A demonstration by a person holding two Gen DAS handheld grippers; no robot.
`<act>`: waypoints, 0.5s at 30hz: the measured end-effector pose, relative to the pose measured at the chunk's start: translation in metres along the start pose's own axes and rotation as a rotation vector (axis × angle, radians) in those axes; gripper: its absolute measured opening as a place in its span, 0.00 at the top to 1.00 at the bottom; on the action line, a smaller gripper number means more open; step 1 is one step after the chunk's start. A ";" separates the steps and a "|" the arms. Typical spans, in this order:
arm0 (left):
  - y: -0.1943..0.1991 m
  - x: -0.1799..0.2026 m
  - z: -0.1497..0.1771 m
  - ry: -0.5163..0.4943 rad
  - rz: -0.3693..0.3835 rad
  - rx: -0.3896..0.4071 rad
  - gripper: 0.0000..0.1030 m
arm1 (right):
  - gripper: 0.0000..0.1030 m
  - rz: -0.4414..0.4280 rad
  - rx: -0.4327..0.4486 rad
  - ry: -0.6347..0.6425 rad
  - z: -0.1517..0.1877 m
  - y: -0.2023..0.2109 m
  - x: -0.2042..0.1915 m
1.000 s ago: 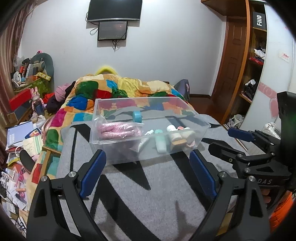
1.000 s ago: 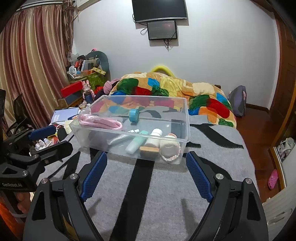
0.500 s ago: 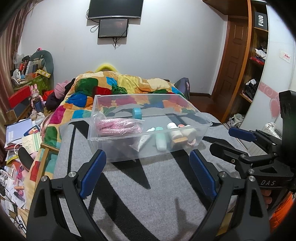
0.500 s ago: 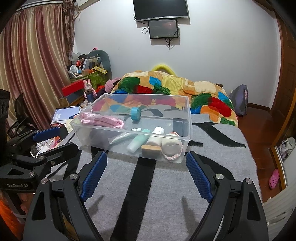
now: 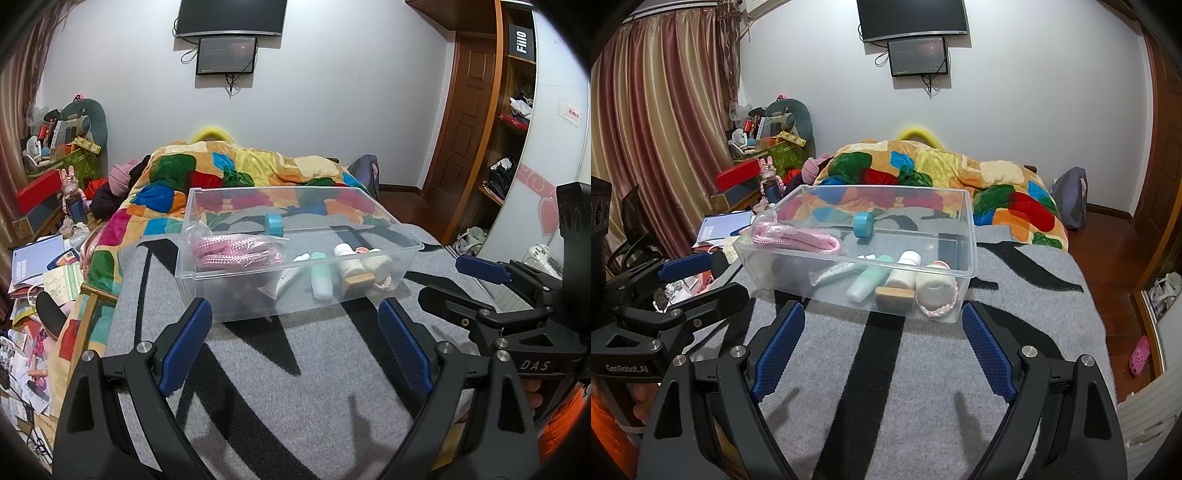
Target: Organize objects
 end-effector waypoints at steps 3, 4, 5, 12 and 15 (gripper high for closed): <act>0.000 0.000 0.000 -0.001 0.001 0.000 0.10 | 0.17 0.000 0.000 0.000 0.000 0.000 0.000; 0.000 0.000 0.000 -0.001 0.001 0.000 0.10 | 0.17 0.000 -0.001 -0.001 0.000 0.000 0.000; 0.000 0.000 0.000 -0.002 0.000 0.001 0.10 | 0.17 0.001 -0.001 -0.001 0.000 0.000 0.000; 0.002 0.004 -0.001 -0.011 0.002 0.010 0.10 | 0.17 0.001 -0.001 -0.002 0.000 0.000 0.000; 0.002 0.004 0.000 -0.005 0.004 0.006 0.10 | 0.17 0.001 -0.001 -0.002 0.000 0.000 0.000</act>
Point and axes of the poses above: each gripper's, at about its wrist camera, not at the fingertips, and y roughly against the way its jaws point, x to its right, z to its underside, the point moved 6 cm from there along -y, roughly the way its jaws point, and after that the axes turned 6 degrees about z, right-handed, at the moved point
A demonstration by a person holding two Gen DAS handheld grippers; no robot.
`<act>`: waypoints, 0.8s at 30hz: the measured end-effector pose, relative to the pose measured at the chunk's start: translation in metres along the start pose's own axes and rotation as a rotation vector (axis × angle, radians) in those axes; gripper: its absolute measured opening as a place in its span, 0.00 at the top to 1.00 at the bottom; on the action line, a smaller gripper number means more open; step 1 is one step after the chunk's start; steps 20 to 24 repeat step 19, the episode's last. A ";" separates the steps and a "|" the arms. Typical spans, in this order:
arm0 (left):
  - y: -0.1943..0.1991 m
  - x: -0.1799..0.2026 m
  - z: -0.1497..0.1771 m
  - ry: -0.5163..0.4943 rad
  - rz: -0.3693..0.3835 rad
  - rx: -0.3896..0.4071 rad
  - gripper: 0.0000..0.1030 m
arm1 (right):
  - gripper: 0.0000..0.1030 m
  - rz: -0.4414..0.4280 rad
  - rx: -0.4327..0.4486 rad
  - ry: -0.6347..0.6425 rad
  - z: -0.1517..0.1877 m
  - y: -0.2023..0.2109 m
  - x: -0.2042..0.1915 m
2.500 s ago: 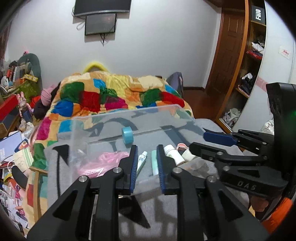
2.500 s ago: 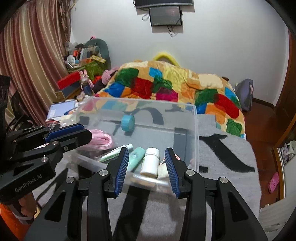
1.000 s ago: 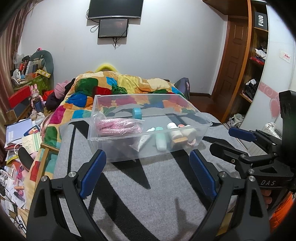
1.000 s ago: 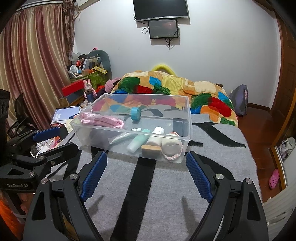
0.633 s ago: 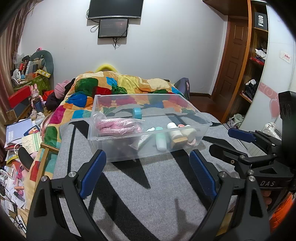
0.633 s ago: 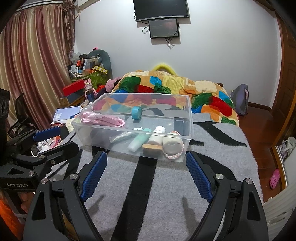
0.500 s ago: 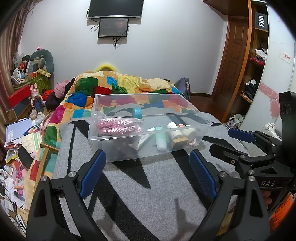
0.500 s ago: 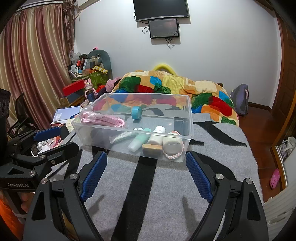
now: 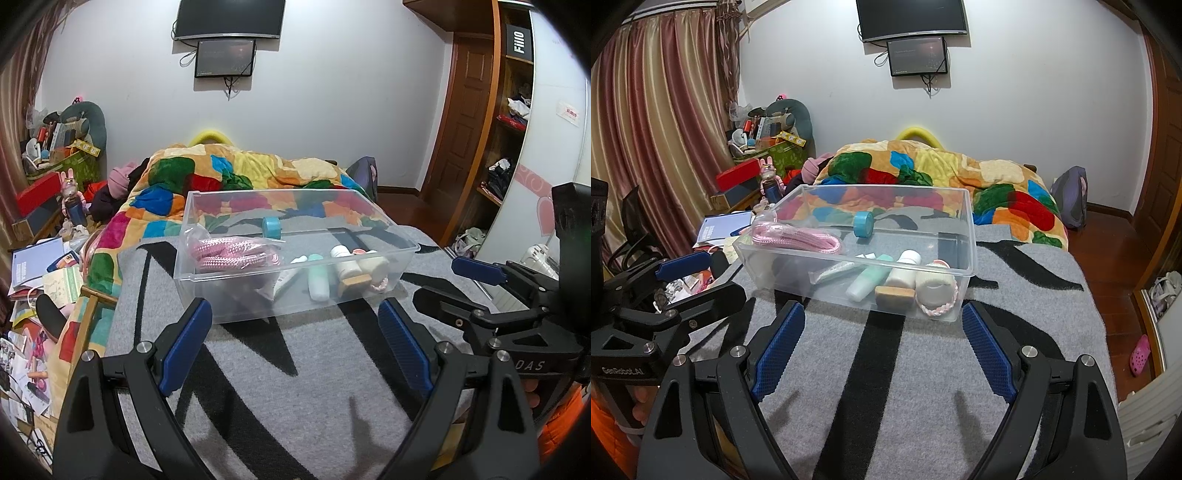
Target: Organize objects
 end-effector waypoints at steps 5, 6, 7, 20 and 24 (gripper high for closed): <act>0.000 0.003 0.002 0.001 0.005 -0.010 0.10 | 0.17 -0.001 -0.001 -0.002 0.000 0.000 0.000; 0.000 0.004 0.002 0.000 0.005 -0.009 0.10 | 0.17 -0.001 -0.001 -0.003 0.001 0.000 0.000; 0.000 0.004 0.002 -0.001 0.006 -0.010 0.10 | 0.17 -0.001 -0.002 -0.003 0.002 0.000 -0.001; -0.002 0.003 0.002 0.002 0.003 -0.008 0.07 | 0.17 -0.005 -0.007 -0.006 0.004 -0.001 -0.002; -0.002 0.003 0.002 0.002 0.003 -0.008 0.07 | 0.17 -0.005 -0.007 -0.006 0.004 -0.001 -0.002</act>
Point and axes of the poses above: each gripper's, at about its wrist camera, not at the fingertips, and y roughly against the way its jaws point, x to its right, z to its underside, the point moved 6 cm from there along -y, roughly the way its jaws point, and after that the axes turned 6 degrees about z, right-handed, at the moved point
